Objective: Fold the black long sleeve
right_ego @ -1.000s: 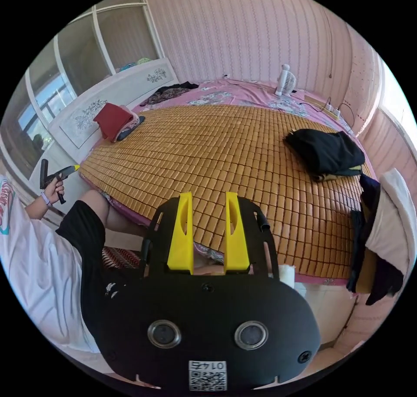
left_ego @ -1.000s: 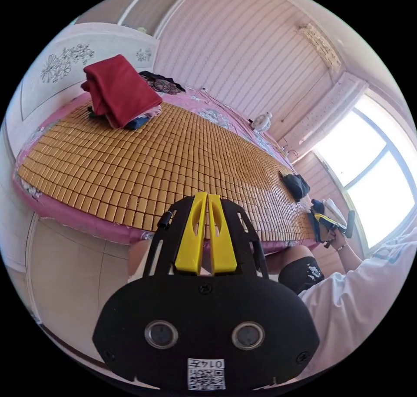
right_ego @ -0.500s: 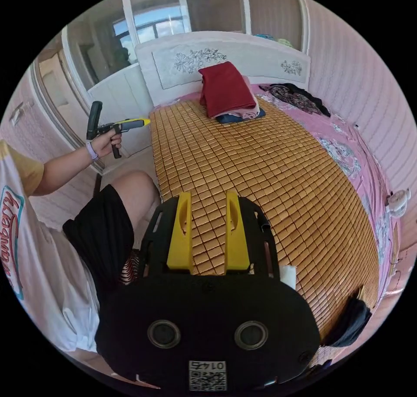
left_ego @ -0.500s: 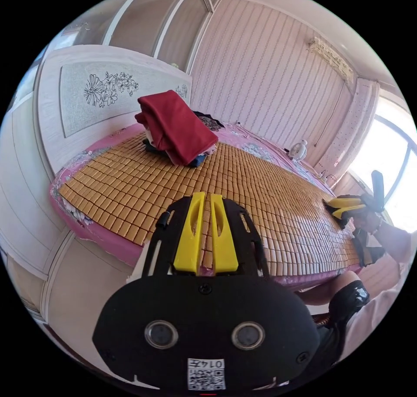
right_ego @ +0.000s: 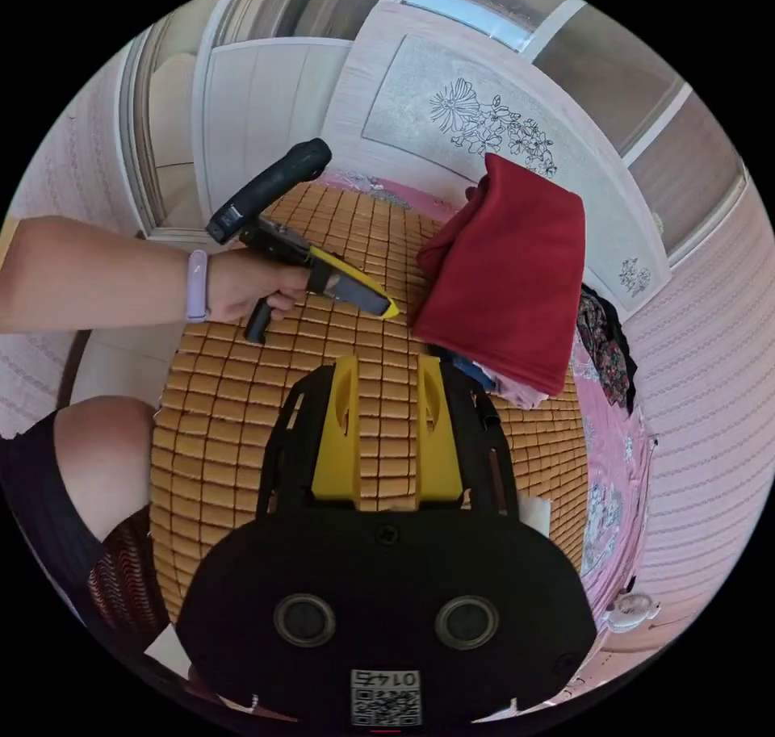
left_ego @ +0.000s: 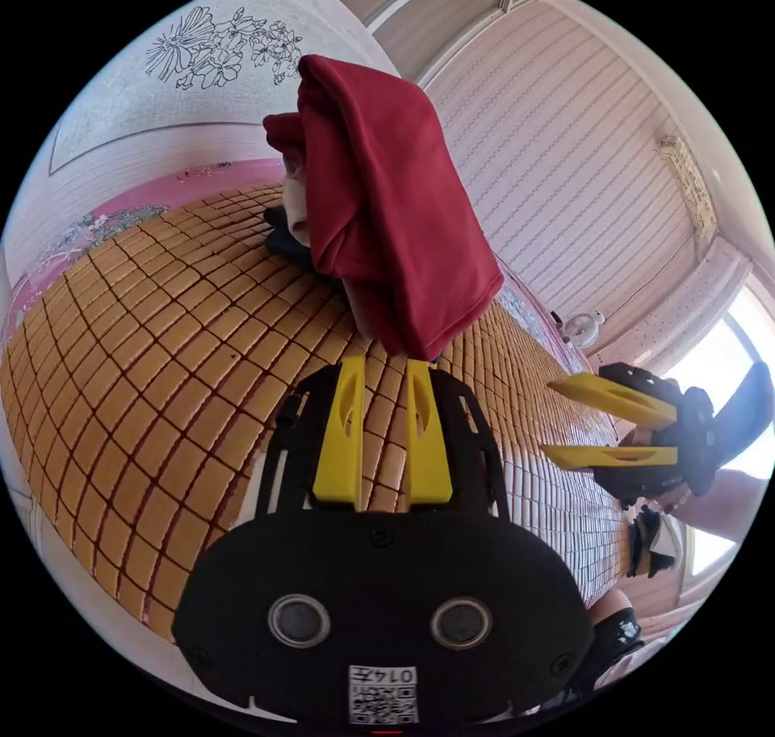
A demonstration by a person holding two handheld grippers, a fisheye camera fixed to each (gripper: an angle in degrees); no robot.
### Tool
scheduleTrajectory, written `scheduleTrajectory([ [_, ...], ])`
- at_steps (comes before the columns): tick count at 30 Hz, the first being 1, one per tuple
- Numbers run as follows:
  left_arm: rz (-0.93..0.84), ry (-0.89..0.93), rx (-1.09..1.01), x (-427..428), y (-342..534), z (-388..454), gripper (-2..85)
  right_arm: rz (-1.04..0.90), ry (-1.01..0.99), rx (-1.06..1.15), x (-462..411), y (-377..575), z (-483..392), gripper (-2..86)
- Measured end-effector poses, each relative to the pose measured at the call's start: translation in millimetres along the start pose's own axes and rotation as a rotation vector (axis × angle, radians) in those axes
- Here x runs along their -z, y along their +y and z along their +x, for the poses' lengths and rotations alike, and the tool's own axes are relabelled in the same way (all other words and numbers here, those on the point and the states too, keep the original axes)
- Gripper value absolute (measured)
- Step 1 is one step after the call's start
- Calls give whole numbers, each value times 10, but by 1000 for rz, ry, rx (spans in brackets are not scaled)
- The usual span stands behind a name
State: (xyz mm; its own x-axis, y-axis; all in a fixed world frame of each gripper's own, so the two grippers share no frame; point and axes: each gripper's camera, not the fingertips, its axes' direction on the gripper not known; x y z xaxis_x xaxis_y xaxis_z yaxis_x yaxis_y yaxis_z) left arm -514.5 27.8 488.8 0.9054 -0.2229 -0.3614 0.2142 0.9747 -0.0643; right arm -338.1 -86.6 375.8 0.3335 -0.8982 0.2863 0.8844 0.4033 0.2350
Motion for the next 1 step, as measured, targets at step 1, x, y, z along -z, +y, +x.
scheduleTrajectory([
  [1, -3, 10, 7, -57, -48, -42, 78, -4, 19, 5, -107, -72, 2, 107],
])
